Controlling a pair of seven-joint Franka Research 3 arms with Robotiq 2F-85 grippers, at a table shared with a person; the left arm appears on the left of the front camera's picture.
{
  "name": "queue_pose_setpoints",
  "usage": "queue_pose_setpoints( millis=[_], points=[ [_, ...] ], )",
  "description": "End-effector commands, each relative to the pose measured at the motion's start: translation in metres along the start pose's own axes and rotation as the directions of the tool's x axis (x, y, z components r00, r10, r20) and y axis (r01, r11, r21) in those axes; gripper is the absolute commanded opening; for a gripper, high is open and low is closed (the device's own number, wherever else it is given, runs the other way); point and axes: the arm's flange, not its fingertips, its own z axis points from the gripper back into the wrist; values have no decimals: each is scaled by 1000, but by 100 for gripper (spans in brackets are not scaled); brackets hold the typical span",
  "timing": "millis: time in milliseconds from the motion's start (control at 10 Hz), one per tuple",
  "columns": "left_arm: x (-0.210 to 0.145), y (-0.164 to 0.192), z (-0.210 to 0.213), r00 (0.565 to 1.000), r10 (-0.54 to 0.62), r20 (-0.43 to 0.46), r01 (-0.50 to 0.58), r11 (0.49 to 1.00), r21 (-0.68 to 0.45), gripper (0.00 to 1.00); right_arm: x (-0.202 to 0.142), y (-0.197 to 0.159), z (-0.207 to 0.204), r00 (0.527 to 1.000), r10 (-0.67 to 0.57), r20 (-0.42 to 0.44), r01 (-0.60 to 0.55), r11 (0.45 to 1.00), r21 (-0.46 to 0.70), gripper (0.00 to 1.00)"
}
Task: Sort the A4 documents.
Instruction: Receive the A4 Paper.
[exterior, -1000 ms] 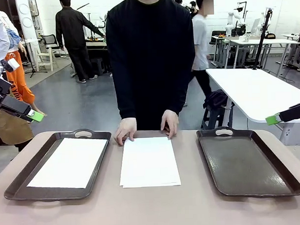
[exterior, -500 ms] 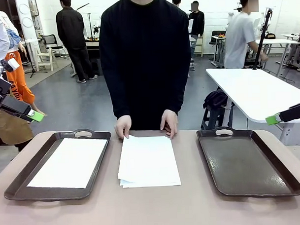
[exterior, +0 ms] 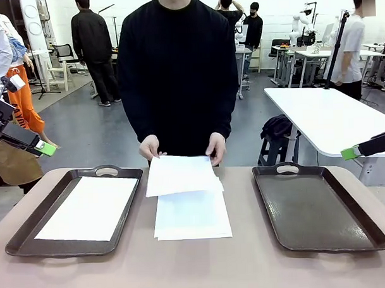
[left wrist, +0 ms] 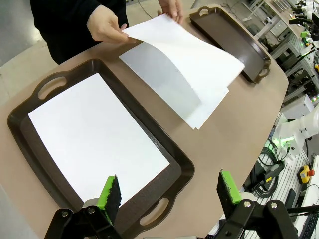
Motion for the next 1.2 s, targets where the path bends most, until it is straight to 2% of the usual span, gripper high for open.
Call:
queue_pose_setpoints(
  millis=[0, 1100],
  points=[
    [-1, -1, 0, 1000, -2, 3, 2, 1000, 2, 100, -1, -1, -2, 1000, -3, 7, 3, 1000, 18, 100],
    [-1, -1, 0, 1000, -2, 3, 2, 1000, 2, 100, -1, -1, -2, 1000, -3, 7, 3, 1000, 18, 100]
  ],
)
